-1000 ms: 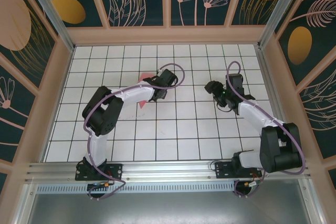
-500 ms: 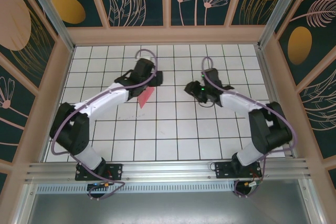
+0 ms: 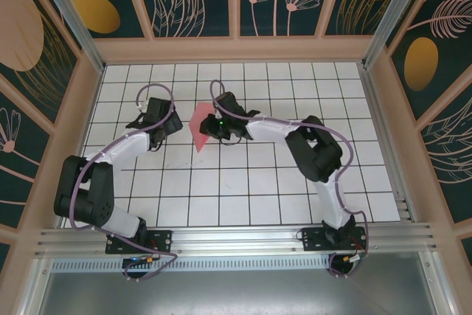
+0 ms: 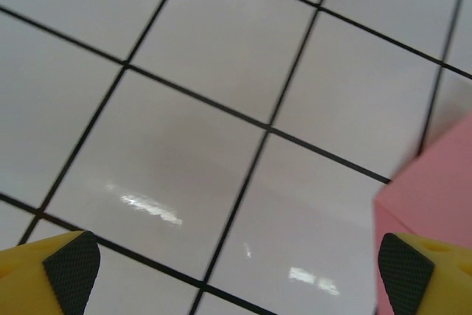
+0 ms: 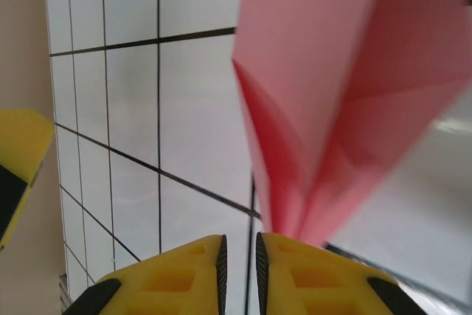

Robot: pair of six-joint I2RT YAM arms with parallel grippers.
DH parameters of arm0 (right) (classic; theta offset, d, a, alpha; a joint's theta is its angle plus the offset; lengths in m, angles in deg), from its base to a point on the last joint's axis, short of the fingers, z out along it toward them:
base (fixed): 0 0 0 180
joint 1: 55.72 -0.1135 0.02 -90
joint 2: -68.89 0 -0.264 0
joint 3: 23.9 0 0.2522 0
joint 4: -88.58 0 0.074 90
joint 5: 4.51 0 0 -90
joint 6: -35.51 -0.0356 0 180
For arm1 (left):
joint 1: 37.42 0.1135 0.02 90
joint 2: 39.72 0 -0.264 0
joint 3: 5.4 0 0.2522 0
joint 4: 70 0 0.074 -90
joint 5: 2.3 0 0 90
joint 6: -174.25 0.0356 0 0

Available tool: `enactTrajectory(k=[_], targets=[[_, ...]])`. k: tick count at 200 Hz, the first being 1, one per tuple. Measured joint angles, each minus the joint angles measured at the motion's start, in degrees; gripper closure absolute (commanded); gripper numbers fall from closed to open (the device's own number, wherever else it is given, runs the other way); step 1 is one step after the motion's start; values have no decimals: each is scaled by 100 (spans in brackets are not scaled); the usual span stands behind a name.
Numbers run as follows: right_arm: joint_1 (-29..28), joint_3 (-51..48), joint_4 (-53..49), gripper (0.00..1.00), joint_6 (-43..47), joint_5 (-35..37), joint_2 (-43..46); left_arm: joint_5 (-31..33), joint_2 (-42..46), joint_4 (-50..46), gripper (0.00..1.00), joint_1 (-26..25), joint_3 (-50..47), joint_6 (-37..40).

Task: Fold a paper plane with a square sheet of paper (pick it up from the middle)

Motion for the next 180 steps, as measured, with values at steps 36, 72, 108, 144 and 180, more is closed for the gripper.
enactTrajectory(k=[36, 72, 108, 144, 180], targets=[[-87, 656, -129, 80, 2, -107, -538, -179, 31, 37, 1, 245, -138, -157], [-85, 960, -461, 80, 24, -85, -807, -396, 35, 173, 2, 245, -181, -232], [-68, 979, -890, 80, 138, 20, -901, -629, 35, 247, 1, 245, -184, -271], [33, 977, -1178, 80, 525, -42, -903, -879, 35, 302, 2, 245, -184, -271], [144, 608, -1309, 79, 1537, -188, -643, -1309, 37, 348, 4, 245, -186, -256]])
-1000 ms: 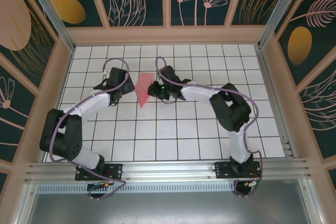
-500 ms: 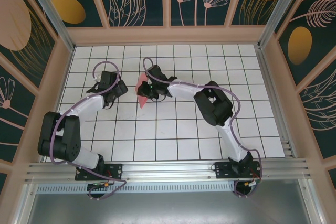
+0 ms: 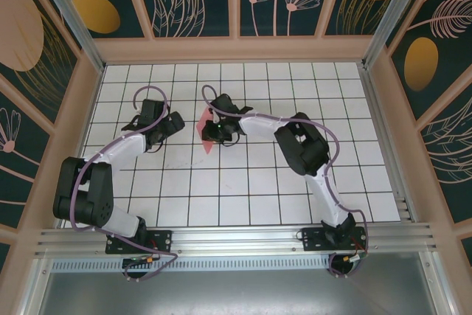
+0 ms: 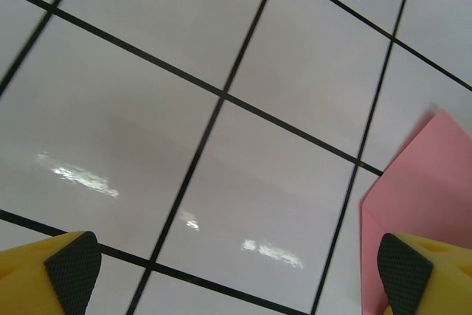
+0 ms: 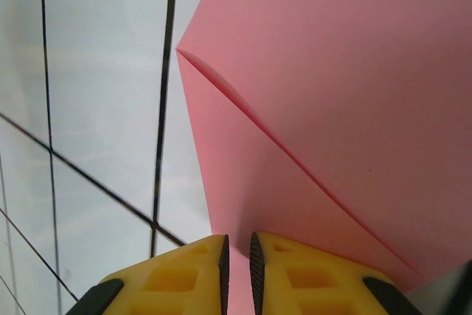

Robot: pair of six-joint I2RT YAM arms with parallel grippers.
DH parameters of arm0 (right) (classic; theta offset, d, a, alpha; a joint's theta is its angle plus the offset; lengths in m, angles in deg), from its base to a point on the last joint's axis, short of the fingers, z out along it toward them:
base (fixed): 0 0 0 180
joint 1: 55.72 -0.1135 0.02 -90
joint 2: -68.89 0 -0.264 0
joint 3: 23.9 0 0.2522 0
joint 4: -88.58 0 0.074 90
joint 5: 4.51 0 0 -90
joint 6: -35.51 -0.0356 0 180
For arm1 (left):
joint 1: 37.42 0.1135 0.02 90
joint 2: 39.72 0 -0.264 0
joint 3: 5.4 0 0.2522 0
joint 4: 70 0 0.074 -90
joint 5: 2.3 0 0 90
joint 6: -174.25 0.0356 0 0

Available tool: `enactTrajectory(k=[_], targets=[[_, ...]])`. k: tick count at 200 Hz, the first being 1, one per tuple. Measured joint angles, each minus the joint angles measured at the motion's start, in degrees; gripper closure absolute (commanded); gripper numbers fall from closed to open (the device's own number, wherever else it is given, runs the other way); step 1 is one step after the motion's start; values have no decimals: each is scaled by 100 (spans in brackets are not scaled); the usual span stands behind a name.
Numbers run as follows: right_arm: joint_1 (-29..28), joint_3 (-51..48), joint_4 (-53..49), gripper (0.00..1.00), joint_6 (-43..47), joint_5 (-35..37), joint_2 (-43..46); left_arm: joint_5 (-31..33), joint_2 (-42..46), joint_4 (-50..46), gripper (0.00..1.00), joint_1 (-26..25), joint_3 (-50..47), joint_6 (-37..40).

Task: Fold a paper plane with a square sheet of paper (pick it up from the middle)

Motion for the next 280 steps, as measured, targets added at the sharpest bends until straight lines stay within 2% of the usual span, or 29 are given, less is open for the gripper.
enactTrajectory(k=[38, 62, 82, 111, 150, 190, 233, 280], targets=[[293, -1224, -439, 77, 1419, -127, 931, -706, 70, 291, 9, 0, -111, 28], [551, -1700, -813, 75, 1878, -55, 1394, -1113, 116, 505, 10, 0, -240, 26], [667, -1773, -911, 73, 1790, 96, 1659, -1303, 153, 581, 10, 0, -289, -15], [494, -1749, -643, 73, 975, 518, 1996, -1405, 173, 675, 10, 0, -308, -107], [24, -944, -603, 75, -201, 1329, 1563, -1436, 179, 723, 11, 0, -343, -254], [11, 44, -793, 76, -758, 1762, 627, -1480, 179, 772, 11, 0, -380, -319], [-2, 459, -1207, 77, -608, 1714, 70, -1587, 179, 850, 11, 0, -455, -361], [-118, 476, -1425, 77, 109, 1340, 79, -1633, 177, 855, 12, 0, -459, -363]])
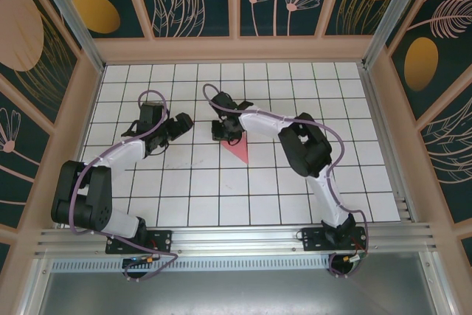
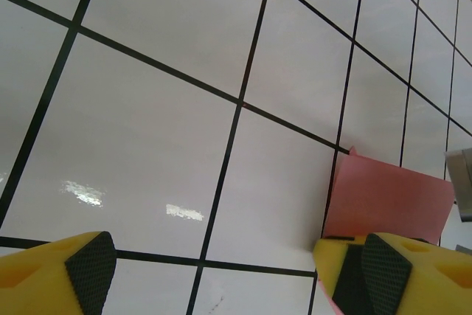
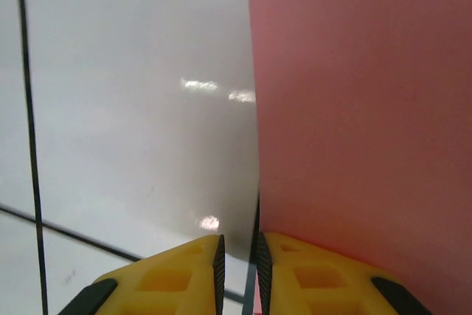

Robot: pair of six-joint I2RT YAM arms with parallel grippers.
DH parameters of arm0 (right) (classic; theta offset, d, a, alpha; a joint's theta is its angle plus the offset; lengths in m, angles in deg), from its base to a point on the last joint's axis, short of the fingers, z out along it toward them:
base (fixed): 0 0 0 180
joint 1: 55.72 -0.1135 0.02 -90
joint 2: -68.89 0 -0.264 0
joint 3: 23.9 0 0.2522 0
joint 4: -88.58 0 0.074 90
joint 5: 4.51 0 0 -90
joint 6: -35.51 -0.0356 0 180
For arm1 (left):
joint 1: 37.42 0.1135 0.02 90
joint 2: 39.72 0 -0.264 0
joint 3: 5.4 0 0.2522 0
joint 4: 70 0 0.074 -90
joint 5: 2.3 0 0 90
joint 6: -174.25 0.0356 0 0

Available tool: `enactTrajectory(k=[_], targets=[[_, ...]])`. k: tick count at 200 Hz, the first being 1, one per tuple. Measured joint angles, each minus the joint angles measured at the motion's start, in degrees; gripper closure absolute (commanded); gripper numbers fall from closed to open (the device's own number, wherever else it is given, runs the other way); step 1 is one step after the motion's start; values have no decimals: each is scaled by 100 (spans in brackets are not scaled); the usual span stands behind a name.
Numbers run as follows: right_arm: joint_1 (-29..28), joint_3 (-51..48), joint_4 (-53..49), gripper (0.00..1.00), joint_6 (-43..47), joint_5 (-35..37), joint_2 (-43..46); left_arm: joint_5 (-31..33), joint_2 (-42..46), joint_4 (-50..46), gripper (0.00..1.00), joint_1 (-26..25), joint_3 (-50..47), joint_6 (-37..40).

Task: Fold a paper plane with a square sheet of paper (pick it up from the middle)

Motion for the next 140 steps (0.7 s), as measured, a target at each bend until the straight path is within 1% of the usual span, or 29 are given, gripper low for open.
enactTrajectory(k=[34, 65, 107, 121, 140], targets=[[-15, -625, 13, 76, 562, -256, 435, -72, 2, 35, 12, 0, -24, -24], [11, -1252, 79, 74, 647, -227, 1106, -173, 2, 125, 13, 0, -177, -129], [76, -2758, 1161, 77, 74, -79, 2712, -455, 61, 365, 14, 0, -413, -367], [133, -3193, 1510, 77, -153, -94, 2977, -584, 68, 487, 16, -2, -498, -452], [240, -3582, 1836, 78, -376, -129, 3008, -743, 68, 610, 17, -15, -588, -557]])
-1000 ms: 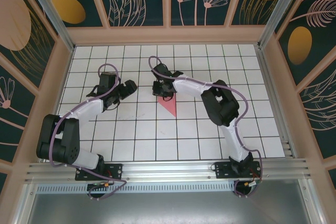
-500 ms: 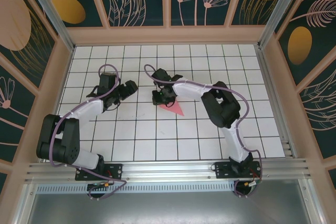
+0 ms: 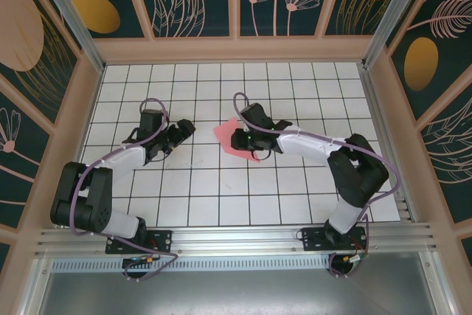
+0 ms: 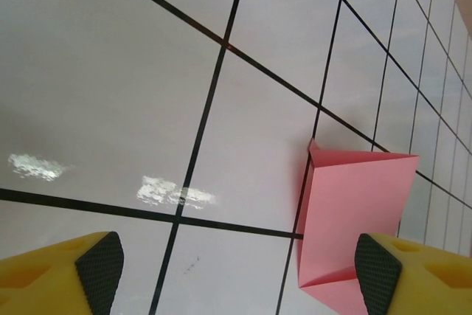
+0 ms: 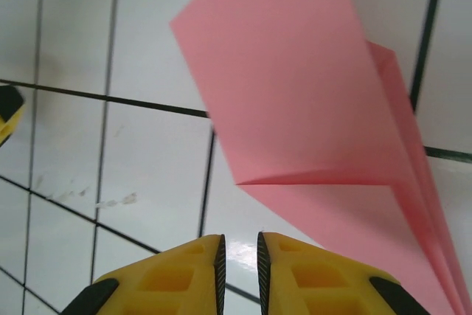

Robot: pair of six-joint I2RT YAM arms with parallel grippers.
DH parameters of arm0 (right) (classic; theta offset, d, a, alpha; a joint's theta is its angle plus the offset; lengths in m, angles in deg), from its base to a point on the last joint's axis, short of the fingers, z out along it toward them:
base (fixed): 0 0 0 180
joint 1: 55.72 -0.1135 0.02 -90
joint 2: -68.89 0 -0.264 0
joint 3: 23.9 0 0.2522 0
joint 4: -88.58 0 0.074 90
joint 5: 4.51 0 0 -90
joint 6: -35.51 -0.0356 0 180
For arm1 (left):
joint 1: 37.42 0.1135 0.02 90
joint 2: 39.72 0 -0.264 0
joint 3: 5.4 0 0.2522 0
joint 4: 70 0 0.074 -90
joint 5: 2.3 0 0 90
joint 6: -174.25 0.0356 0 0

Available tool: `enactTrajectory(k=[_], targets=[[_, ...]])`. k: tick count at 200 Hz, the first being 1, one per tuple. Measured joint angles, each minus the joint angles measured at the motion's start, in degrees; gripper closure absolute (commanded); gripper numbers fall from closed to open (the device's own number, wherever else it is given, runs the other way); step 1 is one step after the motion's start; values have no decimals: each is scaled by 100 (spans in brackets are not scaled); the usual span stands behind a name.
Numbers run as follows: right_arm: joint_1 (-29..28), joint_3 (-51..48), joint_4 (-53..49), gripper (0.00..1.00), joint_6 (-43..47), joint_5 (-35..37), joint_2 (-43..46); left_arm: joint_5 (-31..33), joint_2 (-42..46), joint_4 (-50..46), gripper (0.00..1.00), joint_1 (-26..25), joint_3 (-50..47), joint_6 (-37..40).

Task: Fold a paper plane with a square sheet of paper (pick it up from the middle)

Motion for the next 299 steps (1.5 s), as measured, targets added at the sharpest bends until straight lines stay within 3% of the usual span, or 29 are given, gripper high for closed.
enactTrajectory(k=[163, 299], targets=[[769, -531, 1058, 80, -330, -647, -636, -796, -605, 1001, 25, -962, -35, -828], [1596, -1652, 2857, 79, -1084, -2234, -634, -1034, -1469, 1556, 34, -1657, 319, -1628]])
